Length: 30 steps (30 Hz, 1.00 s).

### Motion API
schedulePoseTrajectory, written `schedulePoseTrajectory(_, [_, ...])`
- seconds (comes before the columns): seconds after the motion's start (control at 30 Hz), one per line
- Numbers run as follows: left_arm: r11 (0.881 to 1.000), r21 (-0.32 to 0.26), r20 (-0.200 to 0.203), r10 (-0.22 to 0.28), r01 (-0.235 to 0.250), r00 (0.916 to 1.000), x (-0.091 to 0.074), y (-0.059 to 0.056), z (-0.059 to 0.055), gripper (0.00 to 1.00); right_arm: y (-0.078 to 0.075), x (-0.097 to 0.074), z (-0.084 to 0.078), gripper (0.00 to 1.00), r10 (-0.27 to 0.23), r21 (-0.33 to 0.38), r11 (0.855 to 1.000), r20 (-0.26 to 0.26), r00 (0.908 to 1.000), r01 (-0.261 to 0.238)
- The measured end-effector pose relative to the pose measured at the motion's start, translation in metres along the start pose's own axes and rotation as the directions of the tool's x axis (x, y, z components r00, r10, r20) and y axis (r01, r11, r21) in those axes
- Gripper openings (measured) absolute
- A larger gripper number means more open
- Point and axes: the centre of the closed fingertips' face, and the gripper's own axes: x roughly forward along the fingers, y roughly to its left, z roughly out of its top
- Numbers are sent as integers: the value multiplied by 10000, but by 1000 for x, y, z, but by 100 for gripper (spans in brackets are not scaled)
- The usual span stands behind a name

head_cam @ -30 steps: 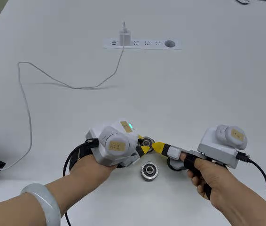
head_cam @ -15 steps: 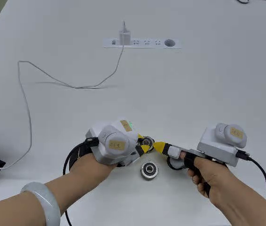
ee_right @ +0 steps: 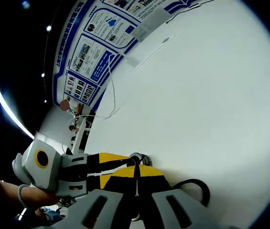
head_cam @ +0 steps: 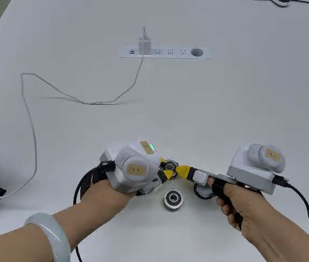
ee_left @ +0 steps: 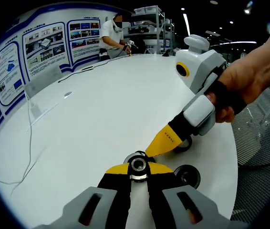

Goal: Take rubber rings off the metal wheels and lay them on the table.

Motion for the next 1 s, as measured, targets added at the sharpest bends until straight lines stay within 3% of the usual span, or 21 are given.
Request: schedulePoseTrajectory(1.0, [10000, 28, 19, -10, 10, 10000, 1, 0, 1, 13, 15, 0, 1, 1, 426, -57, 9991, -22, 9991, -426])
